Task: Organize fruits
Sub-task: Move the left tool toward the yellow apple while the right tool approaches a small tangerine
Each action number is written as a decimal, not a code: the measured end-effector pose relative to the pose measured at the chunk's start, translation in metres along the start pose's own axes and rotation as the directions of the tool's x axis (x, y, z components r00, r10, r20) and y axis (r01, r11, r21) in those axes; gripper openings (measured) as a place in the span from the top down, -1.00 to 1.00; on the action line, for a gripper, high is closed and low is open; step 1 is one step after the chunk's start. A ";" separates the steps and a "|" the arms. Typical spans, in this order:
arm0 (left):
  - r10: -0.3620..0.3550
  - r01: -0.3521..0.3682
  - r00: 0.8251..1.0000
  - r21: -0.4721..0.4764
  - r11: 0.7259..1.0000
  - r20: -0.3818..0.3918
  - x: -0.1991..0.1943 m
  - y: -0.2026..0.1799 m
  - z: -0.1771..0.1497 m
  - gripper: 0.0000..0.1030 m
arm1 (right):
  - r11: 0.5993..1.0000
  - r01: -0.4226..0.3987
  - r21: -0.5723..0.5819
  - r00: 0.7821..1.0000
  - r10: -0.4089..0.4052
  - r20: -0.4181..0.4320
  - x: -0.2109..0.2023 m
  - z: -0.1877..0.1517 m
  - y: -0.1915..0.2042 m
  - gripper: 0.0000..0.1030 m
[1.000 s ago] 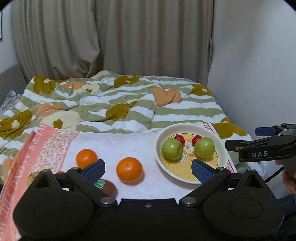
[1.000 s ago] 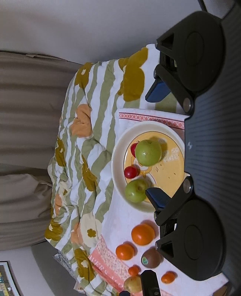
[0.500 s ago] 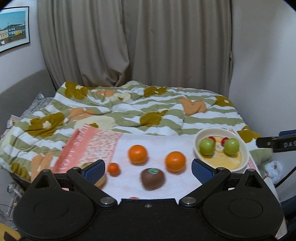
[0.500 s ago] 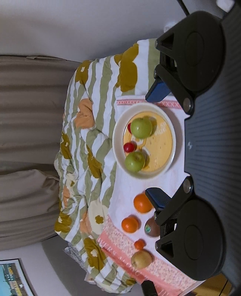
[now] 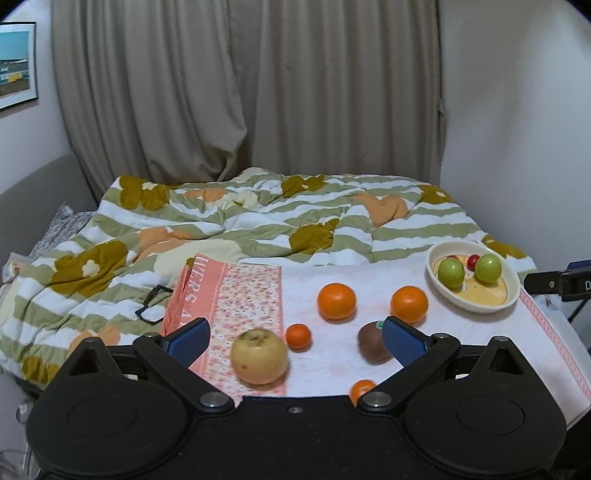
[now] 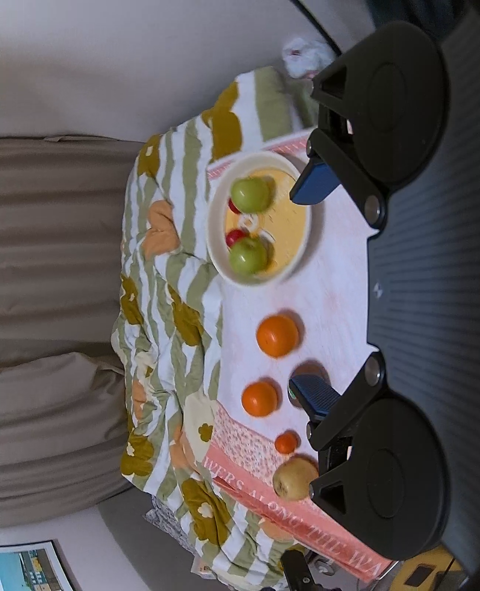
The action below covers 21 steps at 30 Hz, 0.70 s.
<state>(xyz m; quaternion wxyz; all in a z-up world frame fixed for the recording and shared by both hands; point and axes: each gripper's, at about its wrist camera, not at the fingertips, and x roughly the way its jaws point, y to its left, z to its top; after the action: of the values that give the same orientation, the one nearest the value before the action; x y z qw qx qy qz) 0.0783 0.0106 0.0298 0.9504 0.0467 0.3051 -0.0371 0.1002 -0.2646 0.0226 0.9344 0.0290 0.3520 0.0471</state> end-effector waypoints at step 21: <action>-0.211 0.232 0.967 0.154 0.960 -0.145 0.121 0.077 -0.018 -0.92 | 0.998 0.036 0.042 0.992 -0.031 -0.118 0.078 -0.068 0.138 -1.00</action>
<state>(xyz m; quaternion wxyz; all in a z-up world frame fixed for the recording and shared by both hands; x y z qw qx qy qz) 0.1738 0.0840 -0.0510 0.9114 0.0952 0.3643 -0.1662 0.1038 -0.1176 -0.0674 0.9118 0.0409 0.4079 0.0250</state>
